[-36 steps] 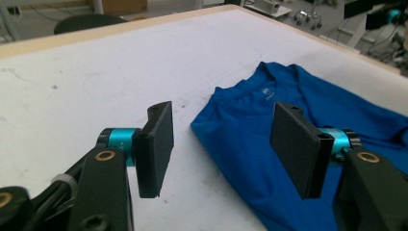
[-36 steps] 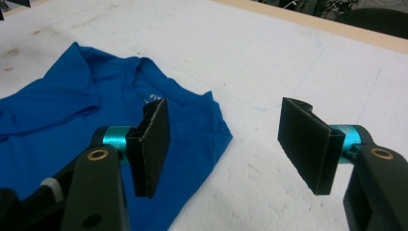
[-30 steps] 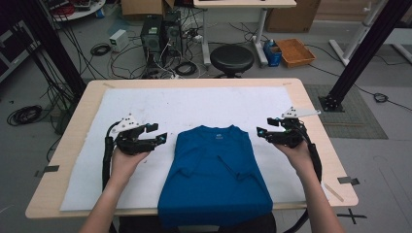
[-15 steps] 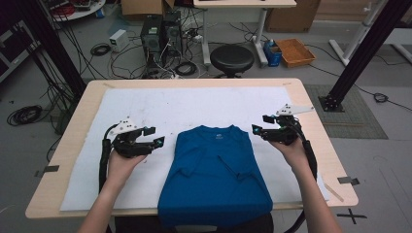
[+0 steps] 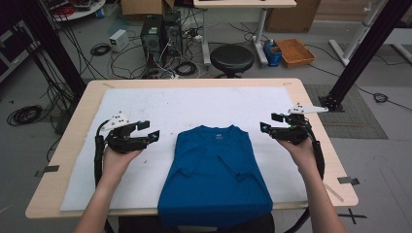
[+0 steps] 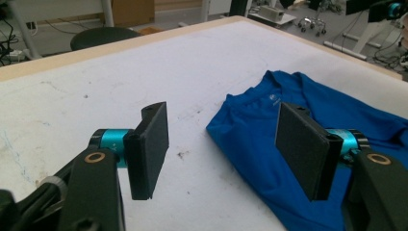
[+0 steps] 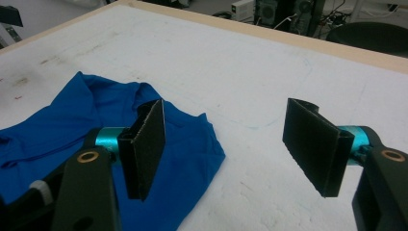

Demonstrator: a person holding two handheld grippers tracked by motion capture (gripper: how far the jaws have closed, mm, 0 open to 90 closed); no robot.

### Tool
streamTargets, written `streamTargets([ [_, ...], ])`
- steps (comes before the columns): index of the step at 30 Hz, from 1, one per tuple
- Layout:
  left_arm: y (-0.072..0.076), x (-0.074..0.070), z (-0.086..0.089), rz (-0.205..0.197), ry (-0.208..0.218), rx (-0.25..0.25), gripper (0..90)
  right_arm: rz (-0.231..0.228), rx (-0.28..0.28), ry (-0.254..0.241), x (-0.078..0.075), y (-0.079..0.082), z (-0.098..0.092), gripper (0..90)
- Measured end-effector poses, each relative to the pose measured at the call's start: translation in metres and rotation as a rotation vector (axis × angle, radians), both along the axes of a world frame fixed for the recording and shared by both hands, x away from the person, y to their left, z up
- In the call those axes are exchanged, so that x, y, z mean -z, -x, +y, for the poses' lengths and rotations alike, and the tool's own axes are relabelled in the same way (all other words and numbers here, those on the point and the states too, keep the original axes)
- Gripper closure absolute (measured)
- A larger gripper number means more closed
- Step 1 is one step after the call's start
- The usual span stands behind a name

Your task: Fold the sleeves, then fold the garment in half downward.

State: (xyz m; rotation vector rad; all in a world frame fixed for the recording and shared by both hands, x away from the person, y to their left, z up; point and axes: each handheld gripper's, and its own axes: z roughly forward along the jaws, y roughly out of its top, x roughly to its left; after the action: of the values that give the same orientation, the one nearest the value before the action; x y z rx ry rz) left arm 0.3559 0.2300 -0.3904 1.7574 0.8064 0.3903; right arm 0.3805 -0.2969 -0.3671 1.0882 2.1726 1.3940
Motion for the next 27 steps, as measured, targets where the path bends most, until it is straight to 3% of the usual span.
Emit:
streamTargets([
  [10,-0.007,0.002,-0.015,0.018,-0.014,0.017,36.5,0.004,0.011,0.009,0.001,-0.001,-0.001,32.0],
  [16,-0.019,0.001,-0.03,0.037,-0.035,-0.001,39.1,0.013,0.048,0.016,0.006,-0.006,-0.001,40.8],
  [20,-0.038,0.004,-0.045,0.08,-0.044,0.013,41.4,0.036,0.061,-0.02,0.014,-0.019,0.0,47.8],
  [24,-0.057,0.015,-0.056,0.151,-0.016,0.018,42.9,0.043,0.052,0.007,0.019,-0.026,0.009,52.3],
  [27,-0.068,0.019,-0.069,0.182,-0.037,0.035,43.8,0.055,0.045,0.025,0.024,-0.033,0.018,55.7],
])
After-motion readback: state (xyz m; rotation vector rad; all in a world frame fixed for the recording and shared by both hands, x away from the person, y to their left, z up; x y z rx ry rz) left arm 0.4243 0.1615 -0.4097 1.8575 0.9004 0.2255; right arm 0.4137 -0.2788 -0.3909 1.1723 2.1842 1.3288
